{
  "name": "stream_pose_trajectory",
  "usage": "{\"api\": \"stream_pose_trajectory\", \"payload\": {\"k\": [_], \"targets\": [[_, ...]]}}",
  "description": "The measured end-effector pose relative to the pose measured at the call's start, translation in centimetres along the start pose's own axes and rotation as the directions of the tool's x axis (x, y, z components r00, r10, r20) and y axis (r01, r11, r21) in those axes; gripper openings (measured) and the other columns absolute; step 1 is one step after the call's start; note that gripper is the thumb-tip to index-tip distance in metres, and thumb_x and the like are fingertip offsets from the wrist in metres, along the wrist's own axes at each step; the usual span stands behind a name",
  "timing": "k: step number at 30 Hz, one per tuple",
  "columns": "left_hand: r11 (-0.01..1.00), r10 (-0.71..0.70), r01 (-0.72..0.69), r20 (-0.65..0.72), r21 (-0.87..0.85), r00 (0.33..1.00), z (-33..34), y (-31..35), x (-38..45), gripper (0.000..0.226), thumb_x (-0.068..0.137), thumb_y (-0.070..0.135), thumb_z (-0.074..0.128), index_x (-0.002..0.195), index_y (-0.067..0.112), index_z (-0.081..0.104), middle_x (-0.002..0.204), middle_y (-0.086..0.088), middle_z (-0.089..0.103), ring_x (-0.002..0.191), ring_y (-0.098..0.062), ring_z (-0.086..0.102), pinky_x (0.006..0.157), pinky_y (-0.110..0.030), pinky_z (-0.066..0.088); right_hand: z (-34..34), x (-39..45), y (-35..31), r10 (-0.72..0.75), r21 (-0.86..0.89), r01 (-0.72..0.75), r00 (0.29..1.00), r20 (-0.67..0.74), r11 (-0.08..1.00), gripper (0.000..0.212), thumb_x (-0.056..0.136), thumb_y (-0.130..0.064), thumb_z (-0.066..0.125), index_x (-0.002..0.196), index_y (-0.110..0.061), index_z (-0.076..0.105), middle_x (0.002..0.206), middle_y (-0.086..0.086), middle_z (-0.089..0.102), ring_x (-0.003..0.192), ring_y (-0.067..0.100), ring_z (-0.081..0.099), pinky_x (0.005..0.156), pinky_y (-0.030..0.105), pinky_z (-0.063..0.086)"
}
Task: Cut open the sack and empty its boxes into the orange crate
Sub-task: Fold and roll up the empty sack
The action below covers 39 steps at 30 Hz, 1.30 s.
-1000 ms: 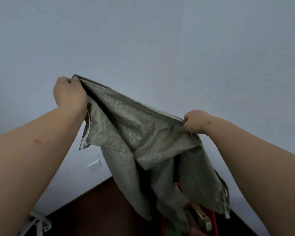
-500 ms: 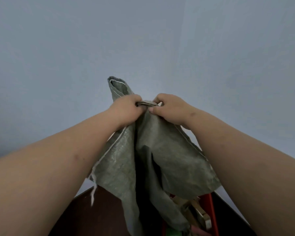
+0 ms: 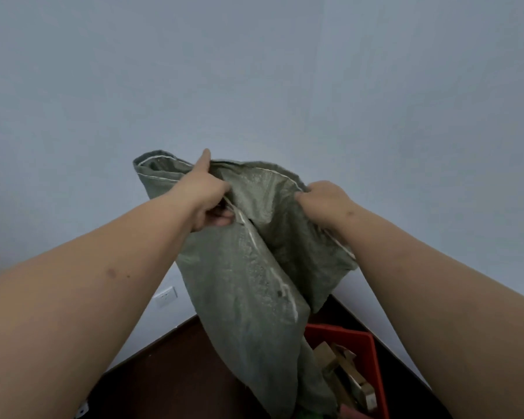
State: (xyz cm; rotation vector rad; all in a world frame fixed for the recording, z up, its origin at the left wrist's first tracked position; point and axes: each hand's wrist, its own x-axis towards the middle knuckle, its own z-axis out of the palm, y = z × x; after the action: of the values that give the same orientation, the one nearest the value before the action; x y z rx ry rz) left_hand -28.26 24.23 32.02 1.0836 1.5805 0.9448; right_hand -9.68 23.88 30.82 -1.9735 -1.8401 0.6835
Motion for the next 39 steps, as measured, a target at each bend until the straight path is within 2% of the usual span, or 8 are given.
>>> {"api": "stream_pose_trajectory", "payload": {"k": [10, 14, 18, 23, 28, 31, 33, 39], "targets": [[0.988, -0.041, 0.052, 0.079, -0.143, 0.996, 2.4, 0.5, -1.5, 0.026, 0.096, 0.003, 0.041, 0.115, 0.008, 0.058, 0.074, -0.010, 0.069, 0.062, -0.022, 0.070, 0.062, -0.035, 0.061, 1.9, -2.0, -1.5, -0.101, 0.417, -0.108, 0.888, 0.449, 0.903, 0.037, 0.084, -0.051, 0.062, 0.105, -0.022, 0.069, 0.102, 0.001, 0.073, 0.090, 0.018, 0.068, 0.081, 0.033, 0.053], [0.974, 0.005, -0.037, 0.141, 0.225, 0.990, 1.4, 0.6, -1.4, 0.039, 0.085, 0.004, 0.043, 0.116, 0.023, 0.056, 0.104, -0.009, 0.066, 0.085, -0.030, 0.071, 0.072, -0.039, 0.059, 0.8, -1.7, -1.1, -0.116, -0.109, 0.155, 0.947, 0.298, 0.982, 0.015, 0.089, -0.002, 0.048, 0.096, -0.013, 0.055, 0.099, 0.007, 0.057, 0.094, 0.024, 0.054, 0.077, 0.030, 0.043], [0.379, 0.388, -0.292, 0.136, 0.878, 0.911, 0.2, 0.1, -0.1, 0.099, 0.075, 0.012, 0.053, 0.151, 0.043, -0.002, 0.150, -0.010, 0.023, 0.132, -0.034, 0.036, 0.107, -0.048, 0.036, -0.1, -2.5, -1.7, -0.187, -0.343, 0.304, 0.924, 0.333, 0.889, 0.027, 0.090, 0.004, 0.034, 0.097, -0.014, 0.053, 0.098, 0.008, 0.056, 0.096, 0.028, 0.052, 0.073, 0.029, 0.040], [0.005, 0.361, -0.441, 0.409, 0.898, 0.838, 0.0, 0.0, 1.0, 0.094, 0.076, 0.022, 0.061, 0.147, 0.050, 0.006, 0.164, 0.001, -0.004, 0.151, -0.023, -0.008, 0.117, -0.060, -0.003, -1.3, -3.3, -3.0, -0.201, -0.451, 0.381, 0.895, 0.398, 0.807, 0.043, 0.090, 0.003, 0.036, 0.124, -0.016, 0.056, 0.120, 0.008, 0.060, 0.100, 0.025, 0.052, 0.080, 0.030, 0.037], [-0.129, 0.181, -0.336, 0.355, 0.933, 0.917, -0.6, 2.1, 1.4, 0.026, 0.076, 0.046, 0.064, 0.093, 0.027, 0.061, 0.101, 0.005, 0.062, 0.108, -0.022, 0.057, 0.109, -0.051, 0.029, -2.1, -2.8, -2.4, -0.176, -0.469, 0.314, 0.933, 0.315, 0.826, 0.037, 0.090, 0.000, 0.039, 0.118, -0.014, 0.058, 0.106, 0.003, 0.054, 0.098, 0.023, 0.049, 0.080, 0.030, 0.036], [-0.039, 0.057, -0.251, 0.253, 0.967, 0.966, -0.9, 2.5, 1.1, 0.049, 0.087, 0.053, 0.056, 0.098, 0.006, 0.064, 0.091, -0.007, 0.060, 0.084, -0.026, 0.057, 0.069, -0.029, 0.048, -1.8, -1.2, -1.3, -0.145, -0.535, 0.224, 0.972, 0.186, 0.815, 0.026, 0.092, -0.008, 0.041, 0.110, -0.008, 0.061, 0.112, 0.008, 0.062, 0.098, 0.027, 0.056, 0.078, 0.031, 0.042], [0.308, -0.112, -0.123, 0.164, 0.944, 0.980, -1.1, 2.2, 0.9, 0.044, 0.093, 0.049, 0.048, 0.095, 0.006, 0.058, 0.094, -0.013, 0.063, 0.075, -0.029, 0.061, 0.058, -0.028, 0.050, -1.2, -0.3, -0.9, -0.106, -0.523, 0.138, 0.990, 0.091, 0.841, 0.020, 0.090, -0.011, 0.042, 0.098, -0.008, 0.060, 0.110, 0.010, 0.064, 0.093, 0.028, 0.057, 0.076, 0.032, 0.045], [0.988, -0.131, 0.115, 0.155, 0.105, 0.979, -1.1, 3.7, 1.1, 0.037, 0.098, 0.032, 0.035, 0.078, 0.015, 0.061, 0.049, -0.001, 0.068, 0.039, -0.018, 0.064, 0.045, -0.033, 0.058, -1.4, 0.2, -4.7, -0.200, -0.141, 0.174, 0.959, -0.200, 0.975, 0.029, 0.097, -0.023, 0.039, 0.107, -0.004, 0.059, 0.121, 0.021, 0.060, 0.112, 0.037, 0.054, 0.083, 0.033, 0.040]]}}
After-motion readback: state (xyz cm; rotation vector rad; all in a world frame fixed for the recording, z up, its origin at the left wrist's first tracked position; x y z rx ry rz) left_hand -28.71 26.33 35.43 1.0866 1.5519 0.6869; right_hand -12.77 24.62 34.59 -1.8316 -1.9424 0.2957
